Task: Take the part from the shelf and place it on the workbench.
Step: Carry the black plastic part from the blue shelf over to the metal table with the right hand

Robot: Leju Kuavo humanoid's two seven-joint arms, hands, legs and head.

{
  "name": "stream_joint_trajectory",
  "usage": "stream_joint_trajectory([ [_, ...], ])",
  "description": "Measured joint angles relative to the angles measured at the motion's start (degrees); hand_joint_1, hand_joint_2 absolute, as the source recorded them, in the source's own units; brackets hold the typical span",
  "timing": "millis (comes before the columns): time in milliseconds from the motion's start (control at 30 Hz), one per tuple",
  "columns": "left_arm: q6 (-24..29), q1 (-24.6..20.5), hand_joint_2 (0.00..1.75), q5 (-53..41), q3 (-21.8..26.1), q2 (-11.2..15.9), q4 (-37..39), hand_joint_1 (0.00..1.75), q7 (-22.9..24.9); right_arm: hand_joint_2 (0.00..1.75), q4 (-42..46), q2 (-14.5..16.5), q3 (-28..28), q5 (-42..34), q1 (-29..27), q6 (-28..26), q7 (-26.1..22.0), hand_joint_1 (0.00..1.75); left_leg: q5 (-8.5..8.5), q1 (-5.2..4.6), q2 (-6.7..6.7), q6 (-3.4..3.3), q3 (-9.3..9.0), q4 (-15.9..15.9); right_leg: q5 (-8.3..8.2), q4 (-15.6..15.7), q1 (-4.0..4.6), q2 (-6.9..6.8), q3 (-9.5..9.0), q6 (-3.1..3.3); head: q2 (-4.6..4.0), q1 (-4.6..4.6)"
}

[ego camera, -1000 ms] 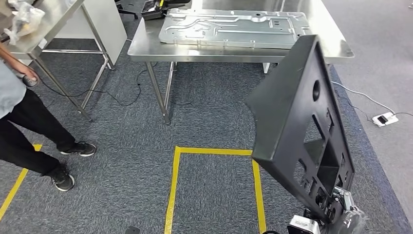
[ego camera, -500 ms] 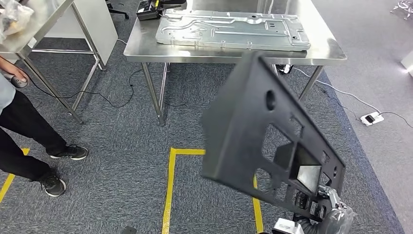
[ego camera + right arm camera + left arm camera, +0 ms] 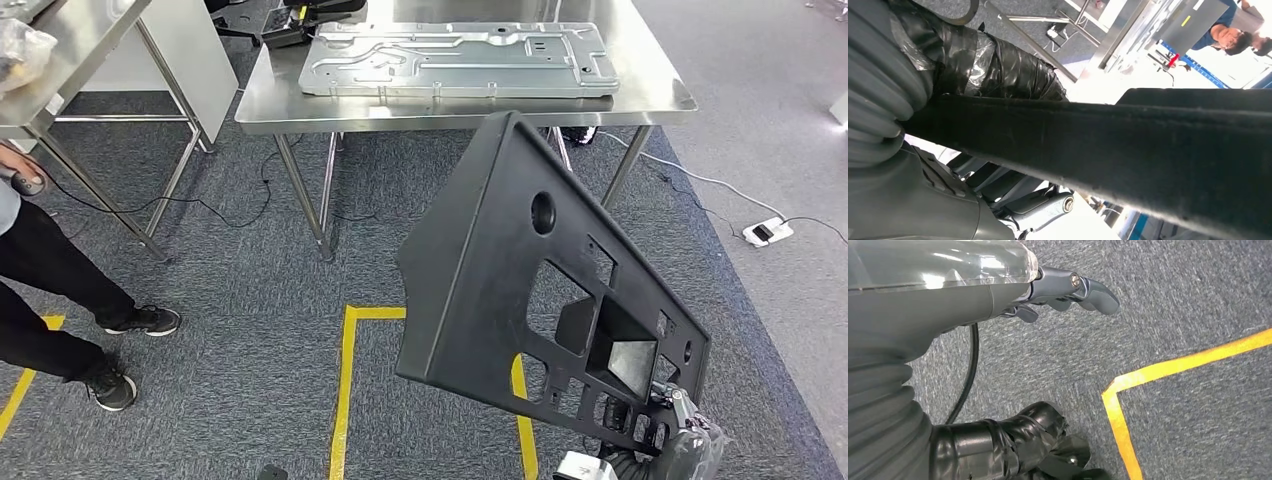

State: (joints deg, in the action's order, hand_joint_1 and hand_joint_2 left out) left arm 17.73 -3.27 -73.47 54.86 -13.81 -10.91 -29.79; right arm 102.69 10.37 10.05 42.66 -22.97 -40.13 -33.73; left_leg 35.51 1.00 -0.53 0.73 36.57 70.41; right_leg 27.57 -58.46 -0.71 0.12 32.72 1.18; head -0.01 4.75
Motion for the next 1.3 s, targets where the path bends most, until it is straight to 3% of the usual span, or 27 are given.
stream_joint_trajectory([
  [33,0.0,0.1,1.75,0.0,0.0,0.0,0.0,0.0,0.0,1.75,0.0,0.0,0.0,0.0,0.0,0.0,0.0,1.75,0.84,0.0,0.0,0.03,1.44,3.0,0.05,-0.1,0.15,0.04,0.03,0.1,0.0,0.0],
  [67,-0.1,0.1,1.75,0.0,0.0,0.0,0.0,0.0,0.0,1.75,-0.1,0.0,0.0,-0.2,0.0,0.0,0.0,1.75,0.47,0.0,0.01,-0.05,1.97,3.9,0.12,-0.2,0.29,0.12,0.01,0.18,0.0,0.0],
  [100,-0.2,0.1,1.75,0.0,0.0,0.0,0.0,0.0,-0.1,1.75,-0.1,0.0,0.0,-0.5,0.0,0.0,0.1,1.75,-0.93,-0.02,0.02,-0.22,1.46,2.6,0.19,-0.2,0.42,0.2,-0.08,0.23,0.0,-0.01],
  [200,-0.5,0.1,1.75,-0.2,0.0,0.2,0.0,0.0,-0.4,1.75,-0.3,-0.1,0.0,-2.4,0.1,0.0,0.9,1.75,-6.27,-0.3,0.13,-1.25,-3.39,-8.2,0.44,-0.4,0.76,0.41,-0.38,0.02,0.0,0.01],
  [267,-0.5,0.1,1.75,-0.2,0.0,0.3,0.0,0.0,-0.5,1.75,-0.4,-0.2,0.2,-3.4,0.2,0.0,1.6,1.75,-6.95,-0.67,0.19,-1.69,-4.71,-11.4,0.46,-0.6,0.78,0.48,-0.2,-0.49,0.0,0.01],
  [400,-0.6,0.1,1.75,-0.3,-0.1,0.3,0.0,0.0,-0.5,1.75,-0.6,-0.6,0.7,-4.2,0.4,0.0,2.1,1.75,-7.59,-0.47,0.09,-2.59,-4.91,-12.4,1.13,-1.4,0.61,0.41,0.23,-1.72,0.01,0.03],
  [433,-0.6,0.1,1.75,-0.3,-0.1,0.3,0.0,0.0,-0.5,1.75,-0.6,-0.6,0.7,-4.3,0.4,0.0,1.9,1.75,-7.75,-0.32,0.05,-2.83,-4.99,-12.6,2.37,-3.3,0.55,0.34,1.07,-2.03,0.01,0.05],
  [500,-0.7,0.0,1.75,-0.3,-0.1,0.3,0.0,0.0,-0.5,1.75,-0.6,-0.6,0.8,-4.5,0.6,0.0,1.1,1.75,-7.82,-0.29,-0.02,-3.0,-4.99,-12.7,5.84,-10.1,0.23,0.22,4.24,-2.58,0.01,0.1],
  [533,-0.8,0.0,1.75,-0.4,-0.1,0.3,0.0,0.0,-0.5,1.75,-0.6,-0.6,0.7,-4.6,0.6,0.0,0.7,1.75,-7.81,-0.3,-0.06,-3.01,-4.97,-12.6,7.0,-13.3,0.1,0.21,5.87,-2.73,0.01,0.1],
  [567,-0.9,0.1,1.75,-0.4,-0.1,0.3,0.0,0.0,-0.5,1.75,-0.6,-0.6,0.7,-4.8,0.6,0.0,0.4,1.75,-7.78,-0.29,-0.09,-3.0,-4.97,-12.6,7.17,-15.1,-0.02,0.19,6.79,-2.82,0.01,0.1],
  [600,-0.9,0.1,1.75,-0.4,-0.1,0.3,0.0,0.0,-0.5,1.75,-0.6,-0.6,0.7,-4.9,0.6,0.0,0.2,1.75,-7.72,-0.28,-0.09,-2.95,-4.99,-12.5,6.21,-14.7,-0.11,0.17,6.66,-2.84,0.01,0.1],
  [633,-0.9,0.1,1.75,-0.4,-0.1,0.3,0.0,0.0,-0.5,1.75,-0.6,-0.6,0.7,-5.0,0.6,0.0,0.1,1.75,-7.63,-0.25,-0.08,-2.87,-5.06,-12.4,4.39,-12.1,-0.19,0.14,5.44,-2.8,0.0,0.1],
  [700,-1.0,0.1,1.75,-0.4,-0.1,0.3,0.0,0.0,-0.5,1.75,-0.5,-0.6,0.7,-5.2,0.6,0.0,-0.1,1.75,-7.34,-0.33,-0.04,-2.49,-5.18,-12.2,1.19,-4.6,-0.15,-0.08,1.86,-2.54,0.0,0.1],
  [733,-1.0,0.0,1.75,-0.4,-0.1,0.3,0.0,0.0,-0.5,1.75,-0.5,-0.5,0.7,-5.3,0.7,0.0,-0.1,1.75,-7.2,-0.42,-0.03,-2.21,-5.2,-12.1,0.45,-2.1,-0.03,-0.14,0.7,-2.31,0.0,0.09],
  [800,-1.0,0.0,1.75,-0.5,-0.1,0.3,0.0,0.0,-0.5,1.75,-0.5,-0.5,0.7,-5.4,0.7,0.0,-0.1,1.75,-7.12,-0.6,-0.05,-1.59,-5.2,-12.1,0.37,-0.8,0.3,-0.09,0.24,-1.76,0.01,0.08],
  [900,-1.0,0.0,1.75,-0.5,-0.1,0.3,0.0,0.0,-0.6,1.75,-0.5,-0.4,0.7,-5.4,0.6,0.0,-0.1,1.75,-6.23,-0.42,-0.06,-0.65,-4.95,-11.2,0.07,-0.4,0.09,0.03,0.16,-0.62,0.0,0.06],
  [967,-1.0,0.0,1.75,-0.5,-0.1,0.3,0.0,0.0,-0.6,1.75,-0.5,-0.2,0.7,-5.3,0.6,0.0,-0.1,1.75,-3.08,-0.34,0.01,-0.29,-2.66,-6.0,0.0,-0.1,0.05,-0.04,0.11,0.04,0.01,0.05],
  [1033,-1.0,0.1,1.75,-0.5,-0.1,0.3,0.0,0.0,-0.6,1.75,-0.5,-0.1,0.7,-5.1,0.6,0.0,-0.1,1.75,0.33,-0.34,0.02,-0.19,1.0,1.6,0.06,-0.2,0.29,-0.05,0.18,0.37,0.01,0.06],
  [1067,-1.0,0.2,1.75,-0.5,-0.1,0.3,0.0,0.0,-0.6,1.75,-0.5,0.0,0.7,-5.0,0.6,0.0,-0.1,1.75,0.75,-0.34,0.02,-0.23,2.12,3.9,0.09,-0.2,0.44,-0.01,0.15,0.45,0.01,0.06],
  [1100,-1.0,0.2,1.75,-0.5,-0.1,0.3,0.0,0.0,-0.6,1.75,-0.5,0.0,0.7,-5.0,0.6,0.0,-0.1,1.75,-0.01,-0.36,0.03,-0.37,2.21,4.0,0.13,-0.2,0.58,0.05,0.05,0.5,0.0,0.06],
  [1133,-1.0,0.2,1.75,-0.5,-0.1,0.3,0.0,0.0,-0.6,1.75,-0.5,0.0,0.7,-5.0,0.6,0.0,-0.1,1.75,-1.79,-0.4,0.03,-0.64,1.21,1.8,0.18,-0.2,0.71,0.14,-0.11,0.52,-0.01,0.05],
  [1200,-1.0,0.2,1.75,-0.5,-0.1,0.3,0.0,0.0,-0.6,1.75,-0.5,0.0,0.7,-5.0,0.6,0.0,-0.1,1.75,-5.71,-0.68,0.1,-1.56,-2.45,-6.1,0.34,-0.3,1.03,0.26,-0.43,0.44,0.0,0.07],
  [1233,-1.0,0.2,1.75,-0.6,-0.1,0.4,0.0,0.0,-0.6,1.75,-0.5,0.0,0.7,-5.0,0.7,0.0,-0.1,1.75,-6.76,-0.84,0.11,-1.95,-3.9,-9.2,0.41,-0.3,1.13,0.3,-0.47,0.27,0.0,0.06],
  [1300,-1.0,0.1,1.75,-0.6,-0.2,0.5,0.0,0.0,-0.6,1.75,-0.5,0.0,0.7,-4.8,0.7,0.0,-0.1,1.75,-6.98,-1.16,0.11,-2.39,-4.95,-11.7,0.48,-0.4,1.12,0.28,-0.37,-0.24,0.01,0.07],
])
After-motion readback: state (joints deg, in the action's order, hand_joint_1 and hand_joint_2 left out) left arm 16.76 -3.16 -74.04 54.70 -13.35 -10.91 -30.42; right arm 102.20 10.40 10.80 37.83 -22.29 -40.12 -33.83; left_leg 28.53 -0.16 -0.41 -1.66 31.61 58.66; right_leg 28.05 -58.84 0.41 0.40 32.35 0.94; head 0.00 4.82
